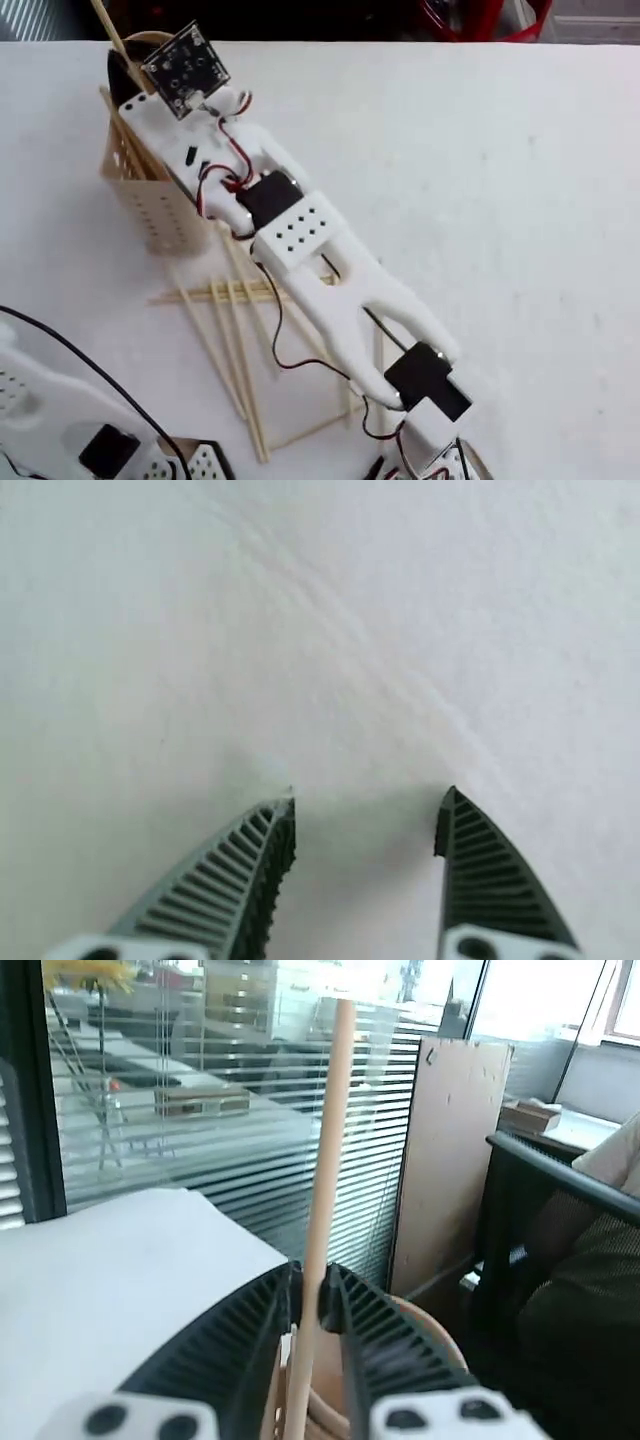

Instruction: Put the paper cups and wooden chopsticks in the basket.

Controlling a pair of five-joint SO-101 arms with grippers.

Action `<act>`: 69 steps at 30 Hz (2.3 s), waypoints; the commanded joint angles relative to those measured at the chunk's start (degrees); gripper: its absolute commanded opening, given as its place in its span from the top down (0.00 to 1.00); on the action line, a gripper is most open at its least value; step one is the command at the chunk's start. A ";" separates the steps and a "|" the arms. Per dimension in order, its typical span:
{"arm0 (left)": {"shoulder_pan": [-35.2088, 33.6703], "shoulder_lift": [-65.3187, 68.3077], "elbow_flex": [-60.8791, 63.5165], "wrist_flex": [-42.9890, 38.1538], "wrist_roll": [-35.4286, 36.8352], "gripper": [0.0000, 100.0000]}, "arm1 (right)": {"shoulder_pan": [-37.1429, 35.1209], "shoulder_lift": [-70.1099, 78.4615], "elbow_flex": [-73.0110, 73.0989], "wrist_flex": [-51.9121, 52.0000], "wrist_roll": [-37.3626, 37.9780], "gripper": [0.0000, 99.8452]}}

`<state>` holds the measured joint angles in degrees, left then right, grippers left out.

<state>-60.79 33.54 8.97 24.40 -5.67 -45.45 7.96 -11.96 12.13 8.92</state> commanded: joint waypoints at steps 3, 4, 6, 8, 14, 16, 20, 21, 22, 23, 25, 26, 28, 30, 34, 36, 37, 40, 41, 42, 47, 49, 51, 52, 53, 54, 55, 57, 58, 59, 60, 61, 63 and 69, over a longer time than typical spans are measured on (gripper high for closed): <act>5.05 1.19 1.05 -0.18 0.70 0.76 | -0.40 -4.70 1.23 8.13 -0.44 0.89; 5.14 1.19 1.05 -0.18 0.70 0.76 | -0.48 -5.58 2.02 9.27 -0.44 0.85; 5.14 1.27 1.05 -0.18 0.70 0.76 | -0.48 -7.43 3.69 11.03 -0.35 0.78; 5.05 1.27 1.05 -0.18 0.70 0.76 | -0.22 -9.80 5.27 12.97 -0.44 0.76; 4.79 1.27 1.05 -0.18 0.70 0.76 | 0.40 -22.02 10.02 38.37 1.58 0.87; 4.44 1.27 1.05 -0.44 0.62 0.76 | 1.89 -25.19 11.16 50.33 7.82 0.92; 4.09 1.27 1.05 -0.44 0.62 0.76 | 8.40 -24.31 13.36 65.36 7.65 0.93; 4.00 1.27 1.05 -0.35 0.53 0.76 | 10.42 -23.16 14.77 67.21 7.12 0.92; 4.00 1.27 1.05 -0.18 0.44 0.76 | 12.70 -21.85 16.26 68.88 7.38 0.91; 4.00 1.27 1.05 -0.18 0.44 0.76 | 14.37 -20.35 18.37 69.93 8.18 0.89; 3.82 1.36 1.05 -0.18 0.44 0.76 | 15.52 -17.80 23.12 70.20 9.41 0.83; 3.82 1.89 1.05 -0.18 0.53 0.76 | 15.34 -16.31 25.49 69.49 9.49 0.80; 3.91 3.12 0.44 -0.53 0.62 0.76 | 14.37 -14.02 29.80 66.15 9.49 0.77; 4.09 3.74 0.35 -0.62 0.62 0.76 | 13.14 -12.26 33.58 61.76 9.14 0.77; 3.82 3.91 0.35 -2.29 0.53 0.76 | 11.30 -7.96 38.95 54.55 9.14 0.77; 3.38 4.18 0.35 -3.69 0.44 0.76 | 11.38 -5.41 40.70 51.47 9.14 0.77; 3.03 4.26 0.35 -4.04 0.53 0.76 | 11.47 -4.18 41.41 50.07 9.14 0.77; 2.86 4.00 0.35 -4.22 0.62 0.76 | 11.65 -0.13 42.29 46.55 9.14 0.77; 2.86 4.00 0.35 -4.22 0.62 0.76 | 11.65 1.10 42.29 45.85 9.14 0.77; 2.86 4.00 0.35 -4.22 0.62 0.76 | 11.65 1.71 42.29 45.85 9.14 0.78; 2.86 4.00 0.44 -3.96 0.62 0.76 | 11.82 1.36 41.93 46.11 6.86 0.93; 2.86 4.00 0.44 -3.96 0.62 0.76 | 11.82 1.27 41.85 46.02 6.24 0.99; 2.86 4.00 0.44 -3.96 0.62 0.76 | 11.82 1.27 41.76 46.02 5.98 0.97; 2.86 4.00 0.44 -4.04 0.62 0.76 | 11.82 1.27 41.67 46.02 5.98 0.98; 2.86 4.00 0.44 -4.04 0.62 0.76 | 11.74 1.19 41.58 46.02 5.98 0.98; 2.86 4.00 0.44 -4.04 0.62 0.76 | 11.74 1.01 41.41 46.02 5.98 0.98; 2.86 4.00 0.44 -4.04 0.62 0.76 | 11.74 0.40 41.05 46.02 5.98 0.98; 2.86 4.00 0.44 -4.04 0.62 0.76 | 11.74 -1.98 39.91 46.55 5.89 0.98; 2.86 4.00 0.44 -4.04 0.62 0.76 | 11.74 -3.82 39.47 47.08 5.54 0.98; 2.86 4.00 0.44 -4.04 0.62 0.76 | 11.74 -6.02 38.86 47.96 4.57 0.98; 2.86 4.00 0.44 -4.22 0.62 0.76 | 11.74 -8.66 38.15 48.92 3.78 0.98; 2.86 4.09 0.44 -4.22 0.62 0.76 | 11.74 -11.30 37.45 50.15 3.43 0.98; 2.86 4.09 0.44 -4.22 0.62 0.76 | 11.74 -16.92 36.13 52.62 2.81 0.98; 2.86 4.18 0.44 -4.22 0.62 0.76 | 11.74 -30.64 32.79 58.42 2.81 0.98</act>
<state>-60.18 33.98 9.76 22.02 -5.76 -33.76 -13.23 25.05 67.43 12.26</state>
